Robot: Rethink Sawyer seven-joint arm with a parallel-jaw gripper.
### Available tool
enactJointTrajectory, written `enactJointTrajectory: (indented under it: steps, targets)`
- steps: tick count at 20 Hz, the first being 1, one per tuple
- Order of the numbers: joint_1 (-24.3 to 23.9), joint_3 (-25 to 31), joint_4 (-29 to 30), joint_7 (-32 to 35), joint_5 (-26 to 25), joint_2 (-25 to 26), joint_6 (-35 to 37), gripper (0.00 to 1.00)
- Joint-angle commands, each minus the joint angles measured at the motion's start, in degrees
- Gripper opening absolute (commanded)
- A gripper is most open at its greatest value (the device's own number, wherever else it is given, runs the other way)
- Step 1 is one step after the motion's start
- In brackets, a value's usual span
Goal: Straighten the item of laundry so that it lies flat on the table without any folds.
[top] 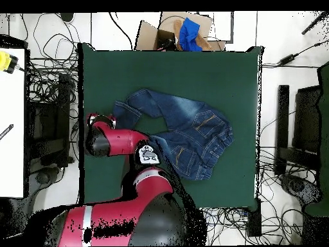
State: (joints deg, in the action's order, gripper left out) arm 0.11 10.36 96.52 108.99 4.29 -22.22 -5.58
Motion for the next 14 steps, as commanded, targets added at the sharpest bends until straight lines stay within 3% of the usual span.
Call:
enactJointTrajectory:
  steps: [1, 14]
  targets:
    - [1.71, -7.15, 0.62, 4.15, -2.55, 1.31, 2.69, 1.0]
    - [1.88, -9.02, 1.49, 4.12, -3.2, -0.63, 4.4, 1.0]
